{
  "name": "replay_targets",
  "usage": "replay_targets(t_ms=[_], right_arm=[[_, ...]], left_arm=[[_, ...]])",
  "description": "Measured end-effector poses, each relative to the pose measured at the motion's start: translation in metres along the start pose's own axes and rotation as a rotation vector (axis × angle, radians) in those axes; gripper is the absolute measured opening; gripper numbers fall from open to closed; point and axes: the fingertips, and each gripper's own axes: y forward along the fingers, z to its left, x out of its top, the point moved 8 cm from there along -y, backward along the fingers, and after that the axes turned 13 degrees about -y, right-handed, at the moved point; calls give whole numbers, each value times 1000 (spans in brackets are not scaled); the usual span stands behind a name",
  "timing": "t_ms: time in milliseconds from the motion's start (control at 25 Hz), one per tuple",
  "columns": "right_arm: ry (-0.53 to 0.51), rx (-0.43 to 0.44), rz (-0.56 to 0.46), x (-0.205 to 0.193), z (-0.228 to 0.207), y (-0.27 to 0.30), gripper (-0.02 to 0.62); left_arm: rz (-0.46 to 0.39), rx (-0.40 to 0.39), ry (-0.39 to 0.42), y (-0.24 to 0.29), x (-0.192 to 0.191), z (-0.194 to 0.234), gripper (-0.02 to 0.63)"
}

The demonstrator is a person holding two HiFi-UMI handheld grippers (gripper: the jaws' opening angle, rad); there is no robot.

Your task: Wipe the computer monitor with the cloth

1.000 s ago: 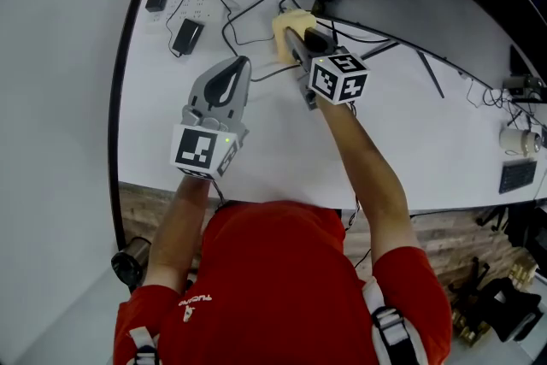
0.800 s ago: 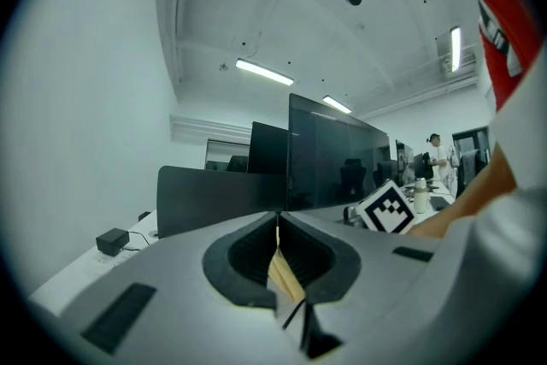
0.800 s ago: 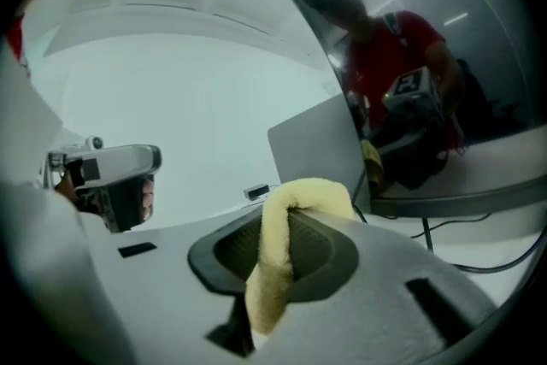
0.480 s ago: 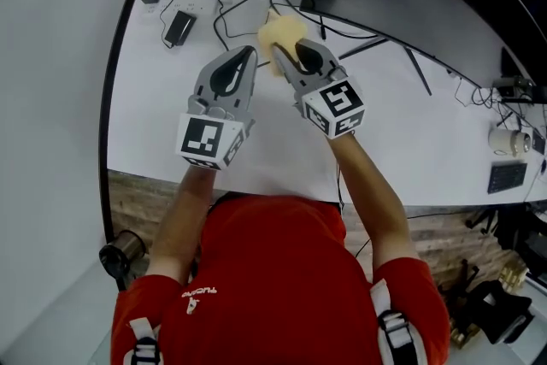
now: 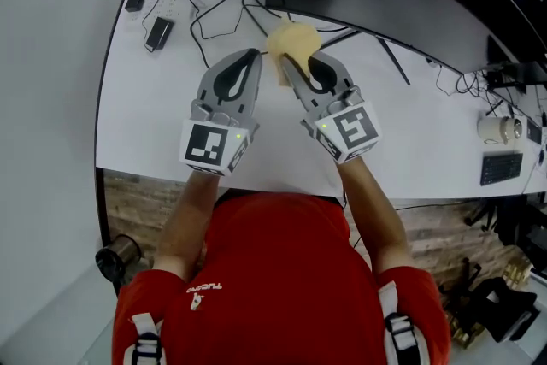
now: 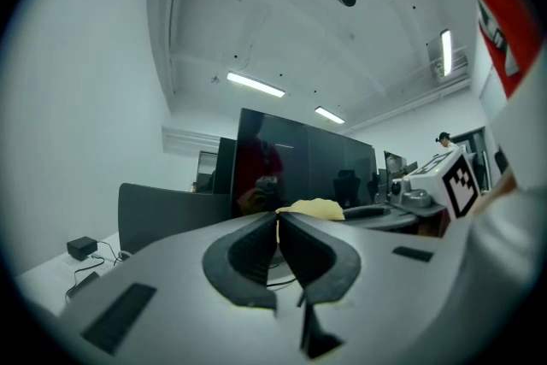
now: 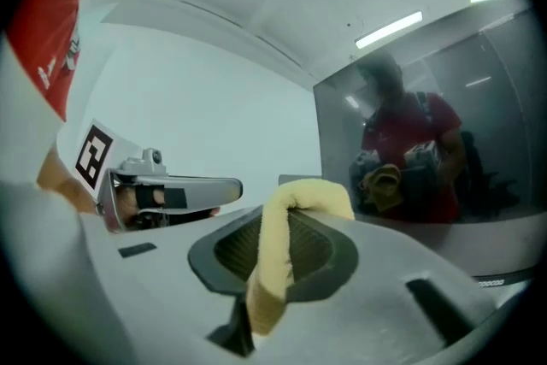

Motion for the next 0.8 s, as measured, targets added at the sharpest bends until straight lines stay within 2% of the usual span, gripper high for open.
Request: replay_targets(t_ms=[480,800], right_arm=[[56,-148,-55,-7,-33,-104,58],[33,-189,-63,-10,-35,-134,57]], left_arm=[[1,-61,19,22,-6,-74,11],[0,-80,36,29,-11,-97,11]])
